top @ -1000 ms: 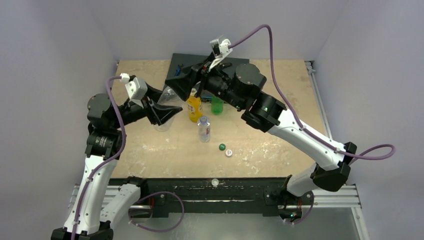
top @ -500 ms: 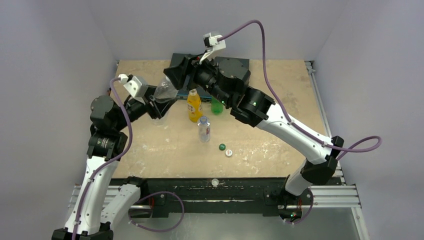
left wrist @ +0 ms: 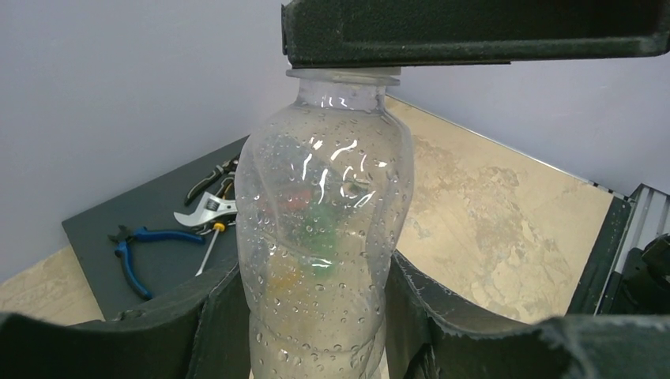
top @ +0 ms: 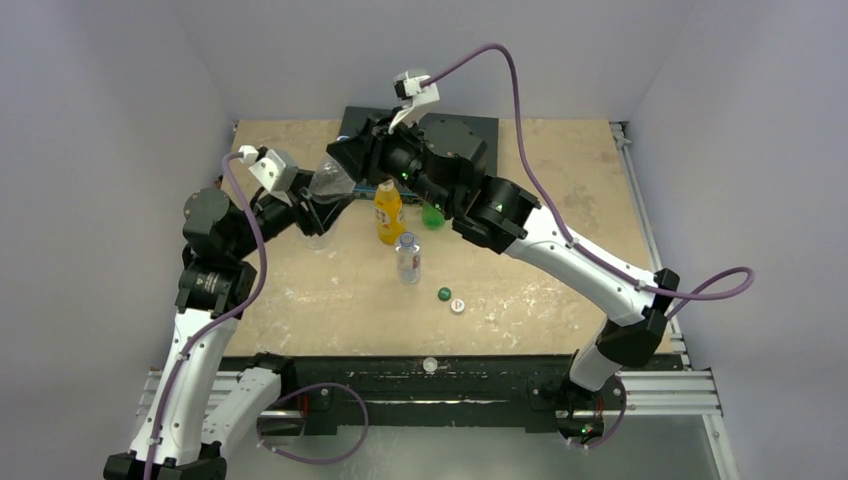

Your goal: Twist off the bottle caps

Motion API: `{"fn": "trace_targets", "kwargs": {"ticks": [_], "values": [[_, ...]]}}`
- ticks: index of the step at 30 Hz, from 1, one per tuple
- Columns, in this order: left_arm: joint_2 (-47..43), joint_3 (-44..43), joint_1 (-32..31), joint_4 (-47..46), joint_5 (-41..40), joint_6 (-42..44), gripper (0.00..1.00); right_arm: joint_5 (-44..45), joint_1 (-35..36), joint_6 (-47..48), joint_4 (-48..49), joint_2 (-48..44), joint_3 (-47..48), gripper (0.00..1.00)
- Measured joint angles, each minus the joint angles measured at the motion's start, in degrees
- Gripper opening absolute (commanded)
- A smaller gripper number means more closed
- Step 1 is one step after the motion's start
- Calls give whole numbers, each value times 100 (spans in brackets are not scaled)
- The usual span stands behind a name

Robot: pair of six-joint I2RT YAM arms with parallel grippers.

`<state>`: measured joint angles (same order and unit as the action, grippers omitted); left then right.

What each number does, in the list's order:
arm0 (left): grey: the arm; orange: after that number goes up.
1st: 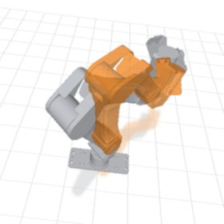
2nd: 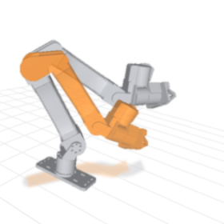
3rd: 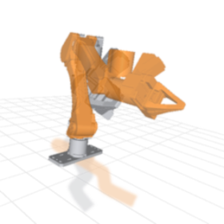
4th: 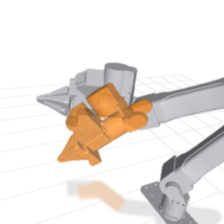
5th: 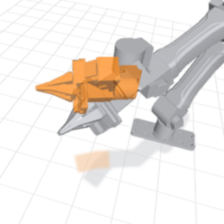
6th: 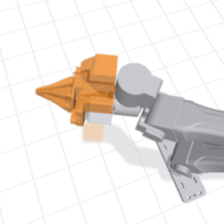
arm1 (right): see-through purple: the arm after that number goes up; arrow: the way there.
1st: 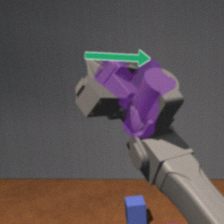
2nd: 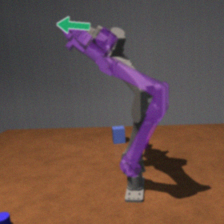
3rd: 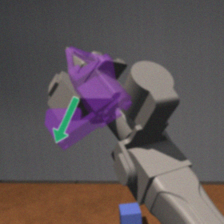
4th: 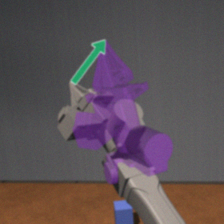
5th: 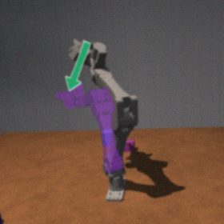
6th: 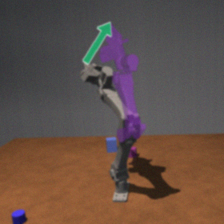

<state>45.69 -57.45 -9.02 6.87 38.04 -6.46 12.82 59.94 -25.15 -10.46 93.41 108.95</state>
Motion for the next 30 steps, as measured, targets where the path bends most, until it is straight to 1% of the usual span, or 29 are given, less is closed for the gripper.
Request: {"fn": "trace_targets", "kwargs": {"ticks": [3, 6, 11, 18, 22, 24, 26, 28, 30], "values": [[4, 0, 0, 2, 37, -20, 1, -74, 0, 22, 11, -9, -4, 12], [0, 0, 0, -31, 125, -101, 1, -271, -17, 72, 166, -107, -168, 8], [13, -2, 0, -238, 568, -522, 1, -807, -72, 293, 509, -420, -566, 5], [146, 0, 0, -1384, 1698, -1961, 1, -2334, -315, 573, 1231, -935, -1060, 1], [160, 4, 0, -2076, 2168, -2855, 2, -3394, -503, 407, 1816, -999, -1193, 0], [168, 26, -2, -2417, 2356, -3311, 1, -3941, -619, 205, 2124, -984, -1235, 1], [168, 66, -4, -2693, 2505, -3644, 1, -4352, -708, 35, 2347, -940, -1246, 6], [160, 105, -7, -2839, 2608, -3840, 0, -4699, -776, -111, 2533, -874, -1246, 17], [153, 122, -4, -2848, 2675, -3917, 0, -4859, -820, -170, 2564, -839, -1233, 46]]}}
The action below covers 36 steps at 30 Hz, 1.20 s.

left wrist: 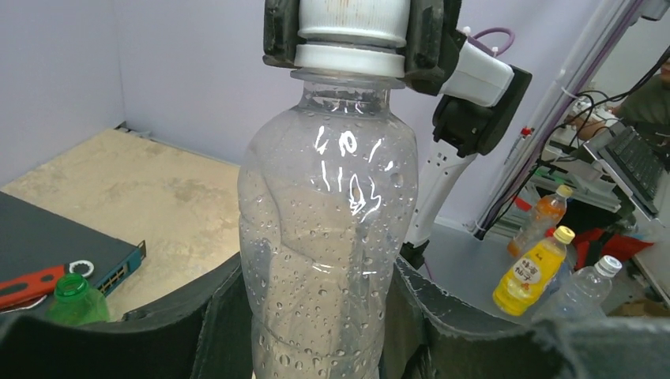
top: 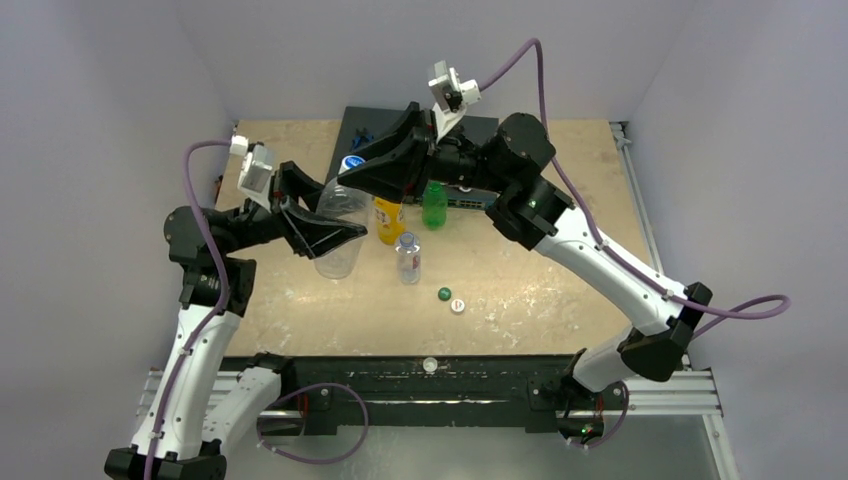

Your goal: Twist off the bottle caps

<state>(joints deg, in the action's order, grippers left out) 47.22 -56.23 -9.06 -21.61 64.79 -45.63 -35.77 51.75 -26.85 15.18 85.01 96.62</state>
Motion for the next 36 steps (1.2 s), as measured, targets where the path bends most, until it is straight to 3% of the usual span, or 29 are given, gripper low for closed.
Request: {"fn": "trace_targets", "kwargs": {"ticks": [2, 5, 10, 14, 22, 29, 33, 36], "values": [[-11, -11, -2, 212, -31, 173, 0, 70, -9, 66, -374, 39, 175, 69], [-35, -166, -2, 1217, -291, 1021, 0, 800, 31, 214, -1150, 98, 562, 77], [-122, -214, 0, 2354, -1187, 2280, 0, 2398, 52, 304, -1993, 4, 678, 73], [-247, -212, 0, 2743, -1910, 2999, 0, 3486, 236, 284, -2559, 92, 774, 71], [-269, -212, 0, 3156, -2820, 3810, 0, 4124, 581, 264, -2979, 691, 1355, 71], [-260, -210, 0, 3252, -2933, 3945, 0, 4118, 584, 166, -2962, 804, 1355, 53], [-260, -203, 0, 3268, -2933, 3945, 0, 4120, 584, 101, -2887, 815, 1355, 31], [-260, -190, 0, 3289, -2935, 3941, 0, 4124, 597, 61, -2865, 846, 1375, 21]]}}
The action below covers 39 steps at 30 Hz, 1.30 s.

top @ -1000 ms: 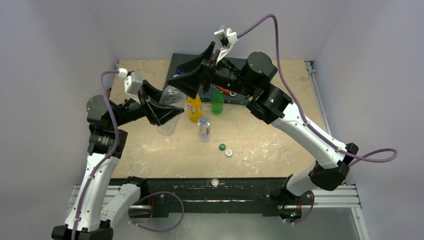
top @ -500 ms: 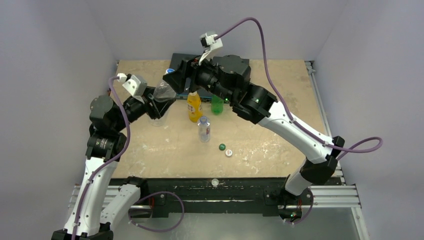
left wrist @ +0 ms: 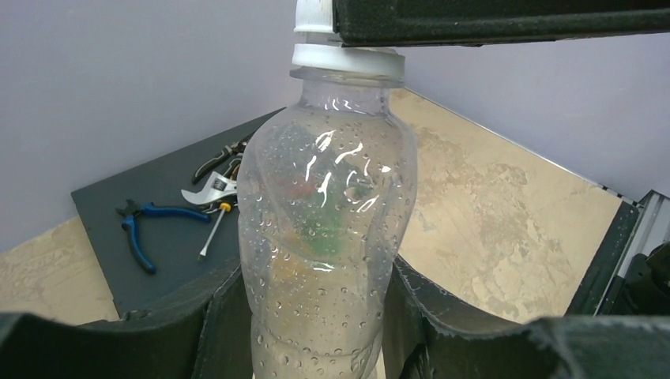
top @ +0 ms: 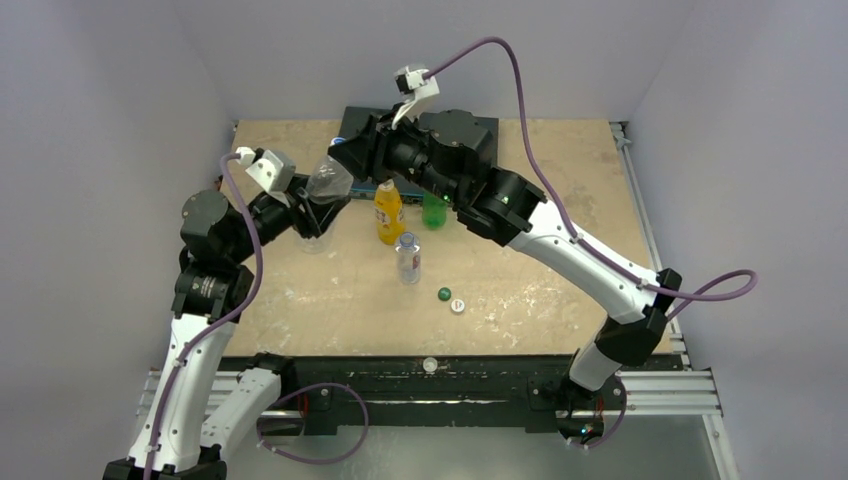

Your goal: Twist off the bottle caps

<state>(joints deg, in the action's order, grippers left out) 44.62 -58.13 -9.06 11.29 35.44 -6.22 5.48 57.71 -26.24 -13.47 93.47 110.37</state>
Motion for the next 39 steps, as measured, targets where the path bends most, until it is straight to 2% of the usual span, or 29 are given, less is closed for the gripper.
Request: {"fn": "trace_targets", "kwargs": {"ticks": [3, 9, 14, 17, 22, 27, 31, 32, 34, 35, 36, 39], "values": [[-4, 9, 4, -9, -31, -7, 0, -22, -2, -31, 15, 28, 24, 18], [-2, 13, 4, -11, 13, -70, 0, -74, -4, -33, 17, 33, 24, 19], [28, 13, 31, -140, 341, -516, 0, -260, -33, 76, 22, -33, 15, 19], [50, 13, 44, -415, 793, -968, 0, -621, -63, 199, 258, -308, -289, 19], [57, -4, 28, -997, 1856, -1681, 0, -1451, -92, 398, 1167, -1102, -1311, 18], [24, -136, 26, -1252, 2621, -2065, 0, -2358, -98, 485, 2020, -1453, -1856, 24], [-26, -136, 28, -1558, 2944, -2424, 0, -2916, -116, 461, 2457, -1408, -1893, 34], [-26, -138, 31, -1565, 2988, -2422, 0, -2973, -116, 459, 2503, -1397, -1893, 41], [-15, -201, 31, -1340, 3056, -2264, 0, -3023, -114, 468, 2503, -1386, -1897, 68], [2, -267, 31, -1143, 3060, -2098, 0, -2914, -101, 442, 2505, -1384, -1906, 78], [22, -310, 28, -949, 3084, -1945, 0, -2719, -70, 420, 2559, -1386, -1928, 83], [20, -317, 13, -525, 2796, -1606, 0, -1989, 24, 358, 2667, -1460, -2094, 91]]}}
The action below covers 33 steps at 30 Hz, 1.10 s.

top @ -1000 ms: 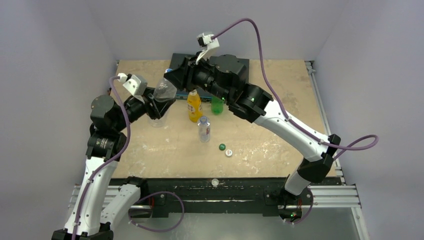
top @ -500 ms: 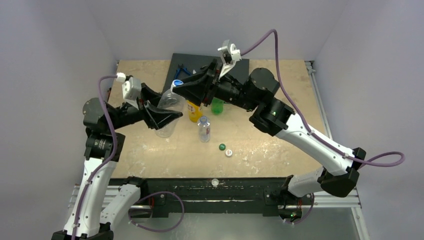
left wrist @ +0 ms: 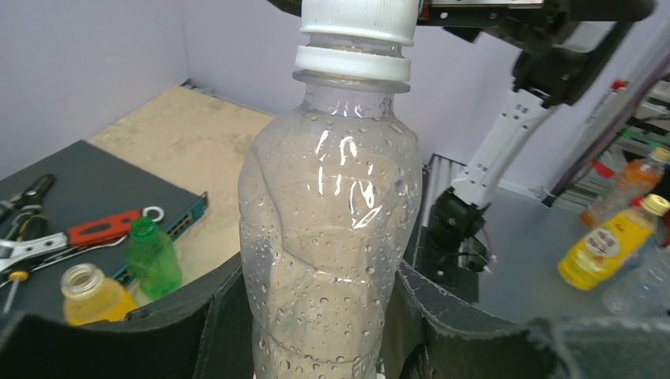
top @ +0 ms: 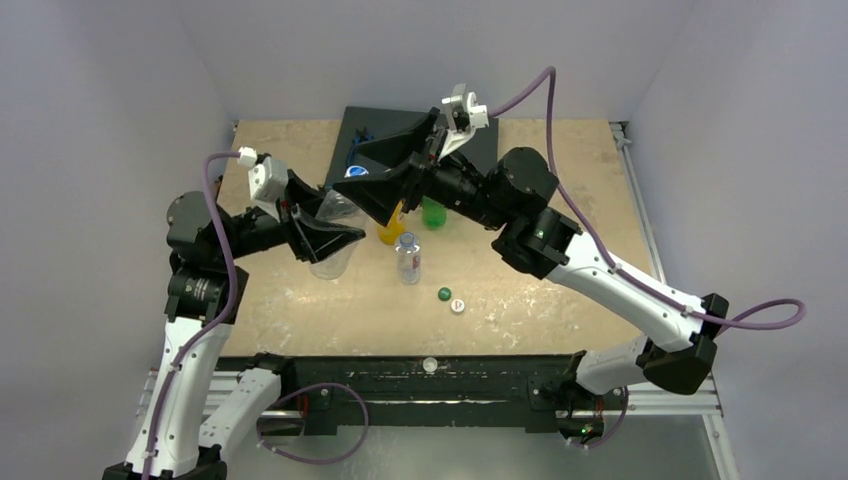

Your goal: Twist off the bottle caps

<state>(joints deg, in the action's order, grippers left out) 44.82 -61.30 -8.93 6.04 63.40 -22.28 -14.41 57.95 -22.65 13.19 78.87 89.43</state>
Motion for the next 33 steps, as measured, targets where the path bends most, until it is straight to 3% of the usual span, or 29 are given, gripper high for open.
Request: {"fn": "trace_targets", "kwargs": {"ticks": [8, 16, 23, 33], "values": [[-96, 7, -9, 282, -1408, 640, 0, 1821, 149, -120, -1193, 492, 1021, 87], [-118, 28, -9, 332, -2037, 964, 0, 2350, 345, -177, -1751, 859, 1537, 80], [-114, 28, -9, 472, -2258, 1097, 0, 2439, 431, -184, -1945, 1091, 1670, 63], [-66, 81, -9, 531, -2299, 1095, 0, 2540, 442, -192, -2022, 1180, 1794, 25]]}}
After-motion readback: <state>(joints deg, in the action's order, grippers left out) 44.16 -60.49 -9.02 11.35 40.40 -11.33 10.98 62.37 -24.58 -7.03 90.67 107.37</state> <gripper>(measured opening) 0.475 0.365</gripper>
